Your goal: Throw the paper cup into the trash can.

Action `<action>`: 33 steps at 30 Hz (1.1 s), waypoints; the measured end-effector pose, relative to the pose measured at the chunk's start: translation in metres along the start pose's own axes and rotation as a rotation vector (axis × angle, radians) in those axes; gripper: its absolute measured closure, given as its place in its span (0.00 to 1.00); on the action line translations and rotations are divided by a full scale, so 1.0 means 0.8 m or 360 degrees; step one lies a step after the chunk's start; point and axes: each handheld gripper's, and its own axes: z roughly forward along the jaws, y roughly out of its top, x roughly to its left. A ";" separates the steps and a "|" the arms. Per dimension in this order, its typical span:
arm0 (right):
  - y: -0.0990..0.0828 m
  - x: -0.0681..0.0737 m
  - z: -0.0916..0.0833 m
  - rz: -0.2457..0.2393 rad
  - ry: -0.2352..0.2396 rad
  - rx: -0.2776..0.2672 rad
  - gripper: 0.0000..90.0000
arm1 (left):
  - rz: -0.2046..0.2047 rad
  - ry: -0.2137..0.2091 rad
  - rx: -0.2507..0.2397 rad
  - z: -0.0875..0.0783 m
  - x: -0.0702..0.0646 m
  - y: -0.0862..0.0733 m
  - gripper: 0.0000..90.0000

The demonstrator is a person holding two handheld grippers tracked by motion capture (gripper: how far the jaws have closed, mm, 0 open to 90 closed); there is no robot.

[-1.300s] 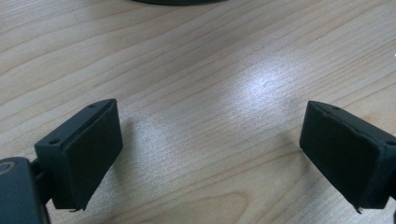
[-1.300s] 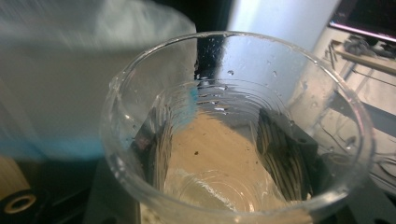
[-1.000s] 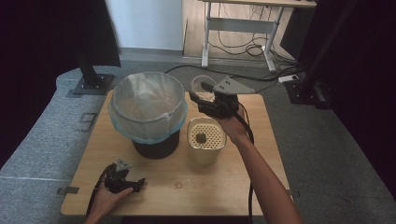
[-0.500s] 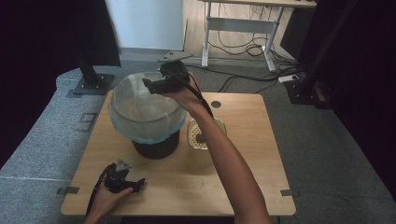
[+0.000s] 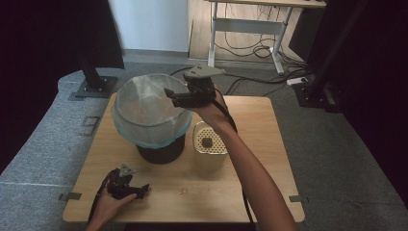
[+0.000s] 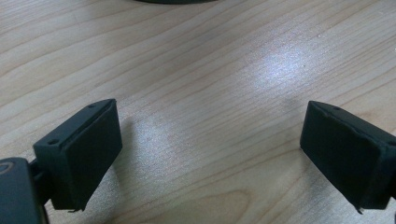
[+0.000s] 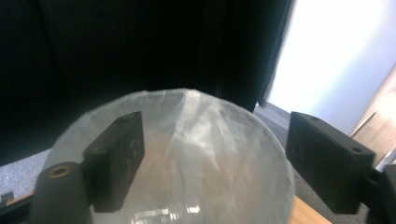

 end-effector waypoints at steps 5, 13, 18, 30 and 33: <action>-0.038 -0.010 -0.047 -0.0011 -0.0062 -0.0041 0.28 | 0.0006 0.0007 -0.0005 0.000 -0.001 -0.001 0.06; -0.109 -0.021 -0.113 0.0040 -0.0104 -0.0070 0.30 | 0.0020 0.0027 -0.0014 0.002 -0.002 -0.001 0.05; -0.172 -0.028 -0.149 0.0120 -0.0153 -0.0067 0.30 | 0.0020 0.0029 -0.0021 0.002 -0.002 -0.002 0.05; -0.324 -0.043 -0.197 0.0373 -0.0293 0.0026 0.32 | 0.0022 0.0035 -0.0041 0.004 0.000 -0.002 0.03; -0.350 -0.044 -0.201 0.0394 -0.0355 0.0076 0.32 | 0.0023 0.0037 -0.0045 0.005 0.000 -0.002 0.03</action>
